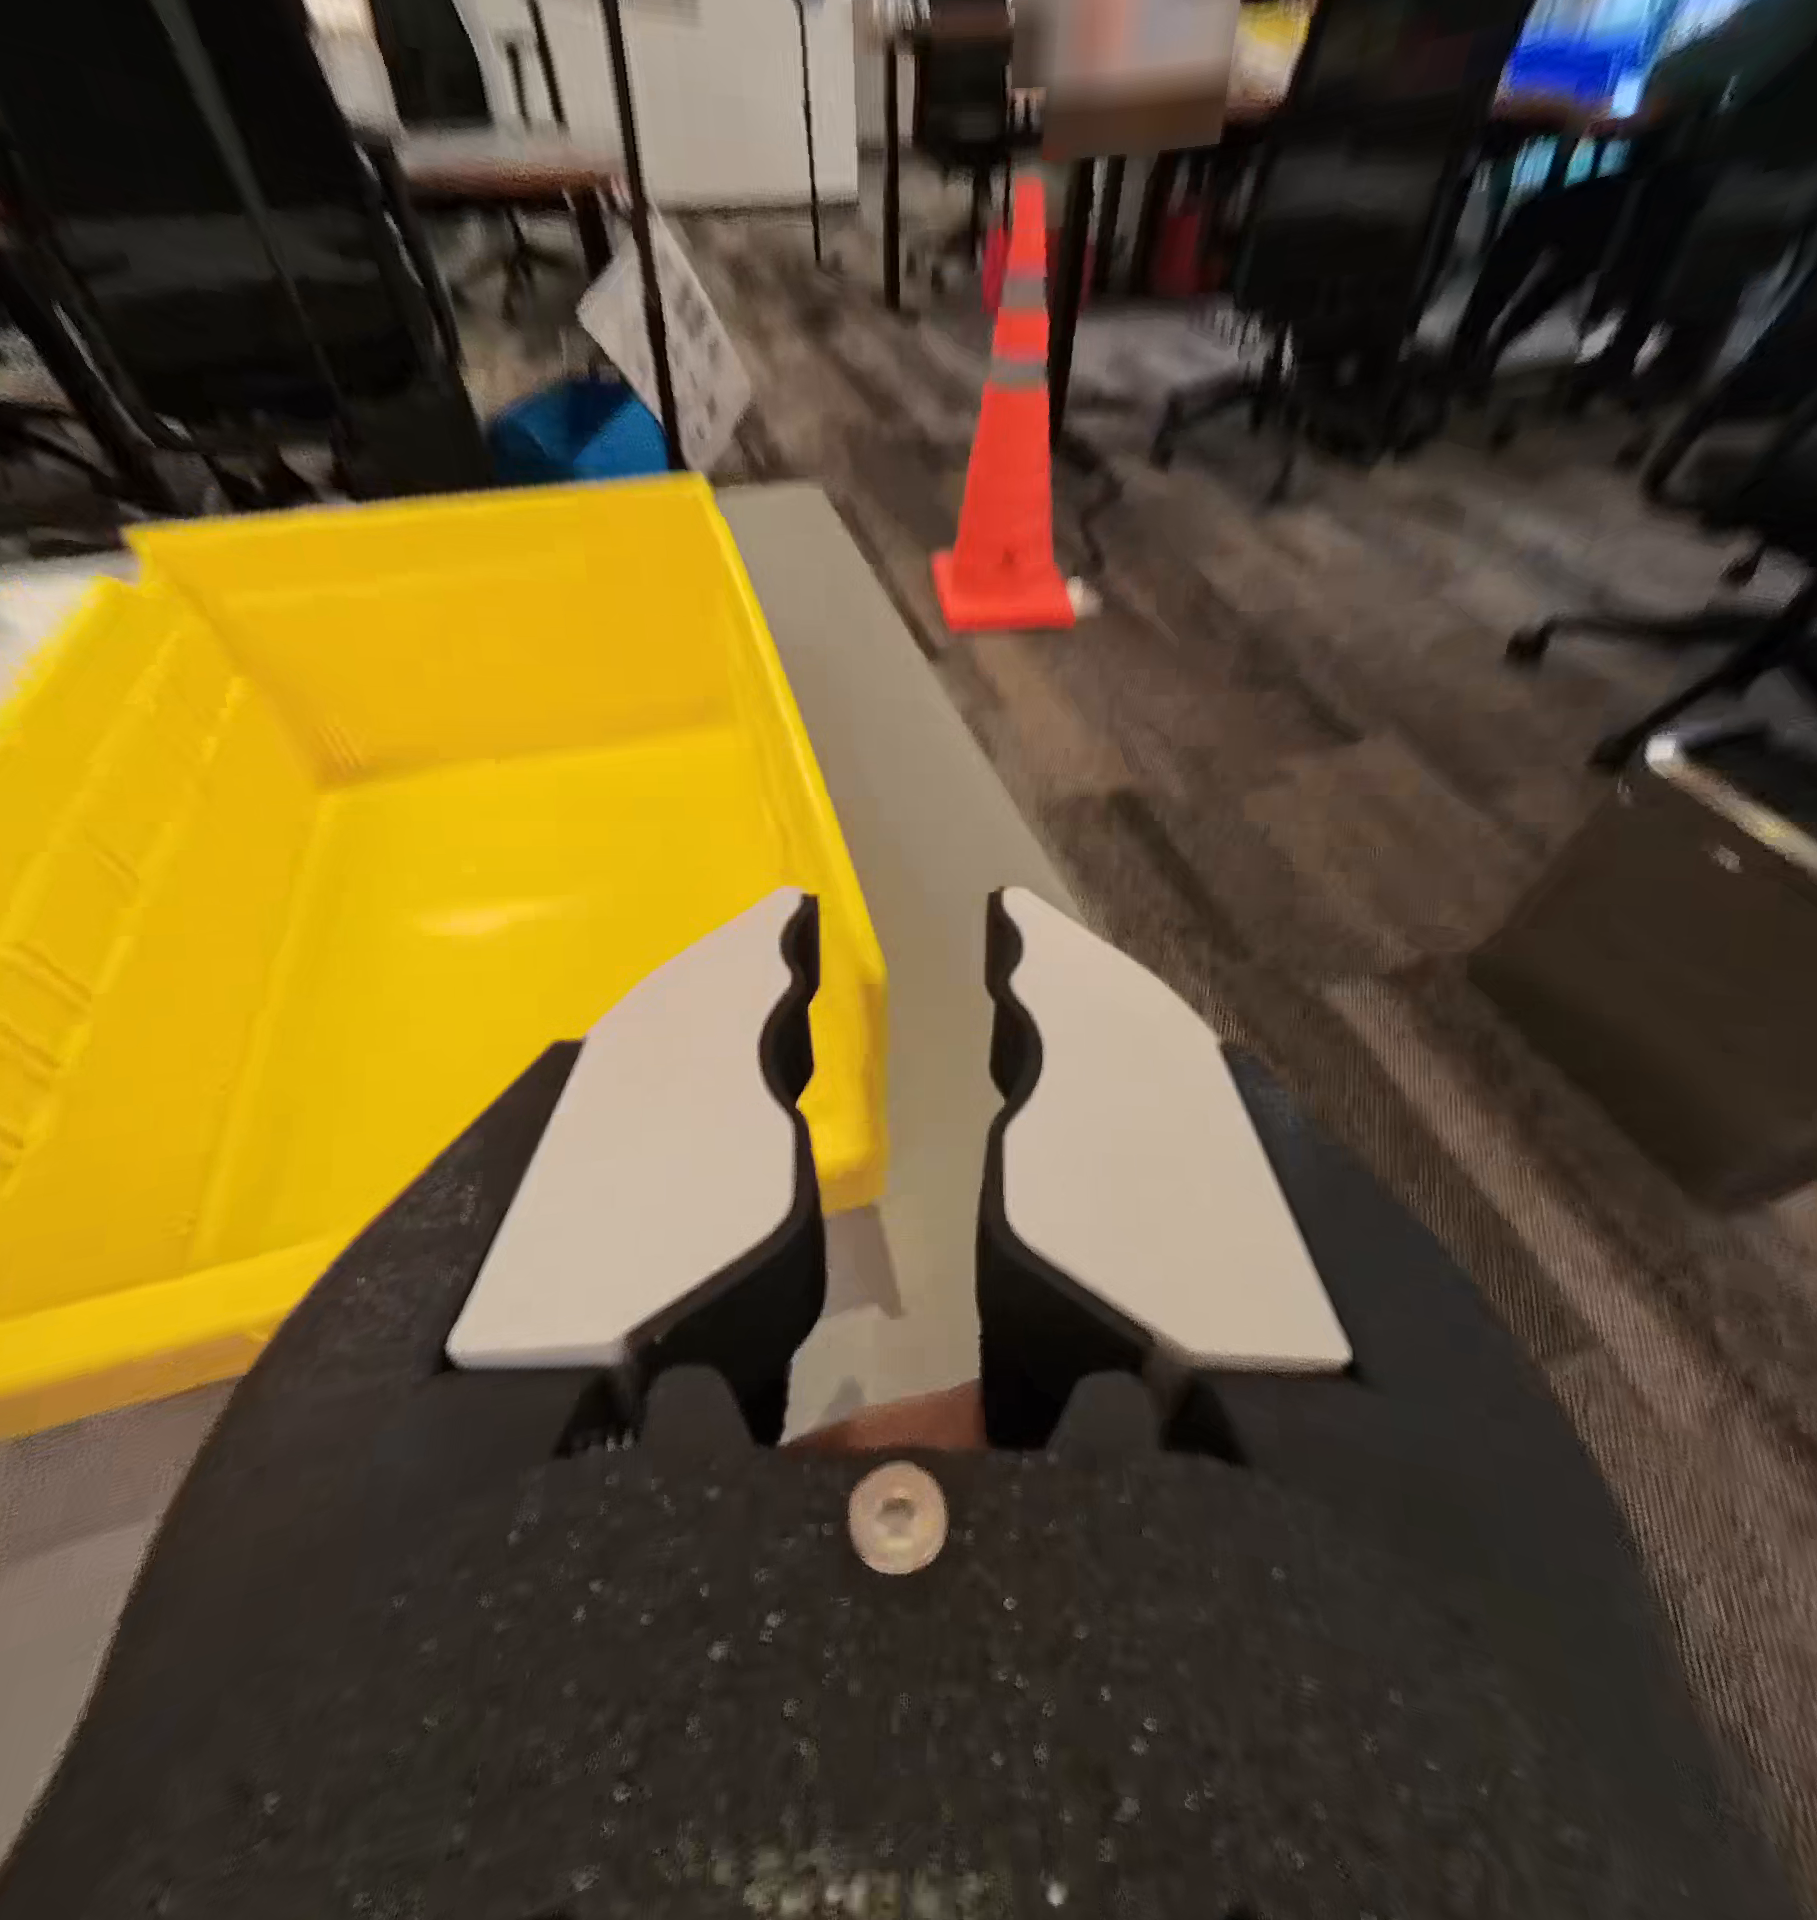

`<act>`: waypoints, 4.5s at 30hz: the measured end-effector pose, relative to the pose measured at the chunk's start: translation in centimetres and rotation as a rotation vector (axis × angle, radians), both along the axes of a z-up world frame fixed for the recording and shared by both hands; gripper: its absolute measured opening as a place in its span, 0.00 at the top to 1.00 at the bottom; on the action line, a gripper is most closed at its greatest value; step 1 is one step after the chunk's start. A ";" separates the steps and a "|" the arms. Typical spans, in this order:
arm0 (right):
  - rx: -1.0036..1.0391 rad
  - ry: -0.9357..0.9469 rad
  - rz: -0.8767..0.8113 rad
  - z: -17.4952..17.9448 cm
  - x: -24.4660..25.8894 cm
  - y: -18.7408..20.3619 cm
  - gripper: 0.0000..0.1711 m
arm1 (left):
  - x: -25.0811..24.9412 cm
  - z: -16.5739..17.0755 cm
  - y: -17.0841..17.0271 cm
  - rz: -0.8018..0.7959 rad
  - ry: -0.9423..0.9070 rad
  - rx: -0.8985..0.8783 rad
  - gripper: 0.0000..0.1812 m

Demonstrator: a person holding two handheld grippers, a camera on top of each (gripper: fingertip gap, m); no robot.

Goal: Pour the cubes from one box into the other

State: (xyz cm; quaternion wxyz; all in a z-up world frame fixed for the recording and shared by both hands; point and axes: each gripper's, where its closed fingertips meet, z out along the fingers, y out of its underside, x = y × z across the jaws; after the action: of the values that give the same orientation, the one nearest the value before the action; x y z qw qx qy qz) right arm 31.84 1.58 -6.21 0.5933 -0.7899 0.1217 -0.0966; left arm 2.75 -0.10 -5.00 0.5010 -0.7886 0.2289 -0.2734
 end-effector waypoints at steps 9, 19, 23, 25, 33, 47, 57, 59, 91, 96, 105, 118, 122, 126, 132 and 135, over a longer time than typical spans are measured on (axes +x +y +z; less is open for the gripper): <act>-0.027 0.049 0.604 0.3 -28.8 1.1 0.71 | -26.7 0.6 2.1 0.521 0.138 0.214 0.79; -0.269 0.114 0.425 -7.8 -37.4 4.7 0.97 | -27.5 -8.0 7.2 0.500 0.238 -0.070 0.98; -0.156 0.023 0.349 -5.5 -39.4 4.4 0.99 | -29.7 -7.1 7.2 0.516 0.208 -0.091 0.99; -0.120 0.021 0.365 -4.5 -42.1 4.7 0.99 | -32.3 -6.5 7.3 0.537 0.189 -0.092 0.99; -0.156 0.017 0.517 -5.3 -57.6 5.1 0.98 | -47.8 -4.4 6.7 0.665 0.291 0.010 0.99; -0.369 0.182 1.003 -4.3 -58.1 -0.7 0.89 | -51.3 -4.1 4.2 0.755 0.363 0.037 0.79; -0.135 -0.070 0.522 -4.2 -21.4 -5.8 0.86 | -42.3 -7.8 -4.7 0.668 0.037 -0.087 0.78; -0.159 -0.009 0.353 -4.9 -14.8 -7.4 0.86 | -41.8 -8.5 -5.3 0.645 0.099 -0.095 0.79; -0.158 0.305 0.346 -6.8 -13.1 -8.0 0.87 | -43.5 -9.1 -4.8 0.684 0.201 -0.084 0.82; -0.162 0.331 0.359 -6.9 -13.3 -8.1 0.87 | -43.6 -9.3 -4.8 0.685 0.217 -0.087 0.82; -0.183 0.333 0.375 -7.3 -13.8 -8.1 0.87 | -43.7 -9.5 -4.7 0.686 0.216 -0.099 0.82; -0.227 0.351 0.410 -8.4 -15.2 -8.1 0.87 | -53.0 -5.8 3.8 0.721 0.303 -0.023 0.75; -0.224 0.360 0.400 -8.4 -15.1 -8.1 0.87 | -53.6 -7.1 6.3 0.693 0.227 -0.022 0.81; -0.240 0.260 0.434 -8.0 -16.7 -7.9 0.87 | -52.6 -7.2 7.0 0.643 0.237 0.007 0.98; -0.399 0.098 0.861 -3.8 -29.3 -5.4 0.79 | -52.5 -7.2 7.0 0.627 0.141 0.006 0.98; -0.471 0.100 0.997 -1.7 -36.1 -1.4 0.78 | -52.4 -7.2 7.0 0.624 0.102 0.012 0.98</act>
State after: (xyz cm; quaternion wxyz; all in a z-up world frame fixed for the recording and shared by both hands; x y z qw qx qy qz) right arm -4.27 0.16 -7.87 0.3678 -0.8668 -0.2640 0.2090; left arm -49.68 6.88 -12.15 0.5532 -0.8305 0.0022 -0.0650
